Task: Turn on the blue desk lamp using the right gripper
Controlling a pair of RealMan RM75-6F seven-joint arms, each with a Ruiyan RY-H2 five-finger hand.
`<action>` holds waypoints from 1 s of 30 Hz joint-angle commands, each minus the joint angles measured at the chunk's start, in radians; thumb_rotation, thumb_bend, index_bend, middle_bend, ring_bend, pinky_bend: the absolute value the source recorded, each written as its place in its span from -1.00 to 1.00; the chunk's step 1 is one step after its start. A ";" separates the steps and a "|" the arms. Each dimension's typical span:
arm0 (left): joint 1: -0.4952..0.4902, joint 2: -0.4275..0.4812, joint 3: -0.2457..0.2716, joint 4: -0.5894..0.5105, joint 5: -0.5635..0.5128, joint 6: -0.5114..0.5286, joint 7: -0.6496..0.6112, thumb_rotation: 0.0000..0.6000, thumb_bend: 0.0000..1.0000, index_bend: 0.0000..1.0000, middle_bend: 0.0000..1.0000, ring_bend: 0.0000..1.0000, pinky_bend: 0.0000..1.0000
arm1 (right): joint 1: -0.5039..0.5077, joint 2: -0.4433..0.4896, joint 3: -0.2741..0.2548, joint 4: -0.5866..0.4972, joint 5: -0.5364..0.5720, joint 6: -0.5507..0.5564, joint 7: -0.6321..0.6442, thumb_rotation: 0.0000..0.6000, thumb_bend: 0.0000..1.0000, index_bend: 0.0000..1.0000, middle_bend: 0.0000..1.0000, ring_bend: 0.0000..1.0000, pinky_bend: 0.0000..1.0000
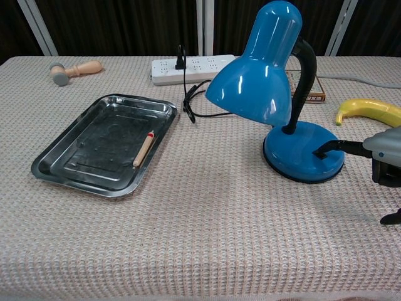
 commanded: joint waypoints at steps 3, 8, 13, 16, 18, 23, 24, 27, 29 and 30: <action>0.001 0.000 0.000 0.002 -0.001 -0.001 -0.003 1.00 -1.00 -0.87 -0.99 -1.00 -1.00 | 0.004 -0.001 -0.010 -0.001 0.007 0.006 -0.004 1.00 -1.00 -1.00 0.91 0.73 0.92; 0.000 -0.001 0.000 0.005 0.001 -0.002 -0.002 1.00 -1.00 -0.87 -0.99 -1.00 -1.00 | 0.009 0.004 -0.019 -0.006 0.012 0.011 -0.005 1.00 -1.00 -1.00 0.91 0.73 0.92; 0.000 -0.002 0.000 0.004 0.001 -0.001 -0.002 1.00 -1.00 -0.87 -0.99 -1.00 -1.00 | 0.017 0.007 -0.027 -0.009 0.019 0.010 -0.009 1.00 -0.87 -1.00 0.91 0.73 0.92; 0.000 -0.002 0.000 0.004 0.001 -0.002 -0.001 1.00 -1.00 -0.87 -0.99 -1.00 -1.00 | 0.020 0.007 -0.032 -0.010 0.024 0.010 -0.008 1.00 -0.76 -1.00 0.91 0.73 0.92; 0.000 -0.002 0.001 0.004 0.001 -0.003 -0.001 1.00 -1.00 -0.87 -0.99 -1.00 -1.00 | 0.021 0.007 -0.035 -0.010 0.027 0.010 -0.007 1.00 -0.71 -1.00 0.91 0.73 0.92; 0.000 -0.003 0.001 0.004 0.002 -0.003 -0.003 1.00 -1.00 -0.87 -0.99 -1.00 -1.00 | 0.019 0.010 -0.045 -0.013 0.030 0.015 0.001 1.00 -0.67 -1.00 0.91 0.73 0.92; 0.000 -0.002 0.001 0.004 0.002 -0.003 -0.003 1.00 -1.00 -0.87 -0.99 -1.00 -1.00 | 0.018 0.010 -0.047 -0.014 0.030 0.017 0.001 1.00 -0.67 -1.00 0.91 0.73 0.92; 0.000 -0.002 0.001 0.004 0.002 -0.003 -0.005 1.00 -1.00 -0.87 -0.99 -1.00 -1.00 | 0.016 0.012 -0.054 -0.016 0.027 0.022 0.004 1.00 -0.65 -1.00 0.91 0.73 0.92; 0.000 -0.003 0.001 0.005 0.002 -0.003 -0.005 1.00 -1.00 -0.87 -0.99 -1.00 -1.00 | 0.015 0.012 -0.058 -0.015 0.024 0.024 0.006 1.00 -0.65 -1.00 0.91 0.73 0.92; 0.000 -0.003 0.001 0.005 0.002 -0.003 -0.005 1.00 -1.00 -0.87 -0.99 -1.00 -1.00 | 0.015 0.012 -0.060 -0.014 0.025 0.023 0.007 1.00 -0.65 -1.00 0.91 0.73 0.92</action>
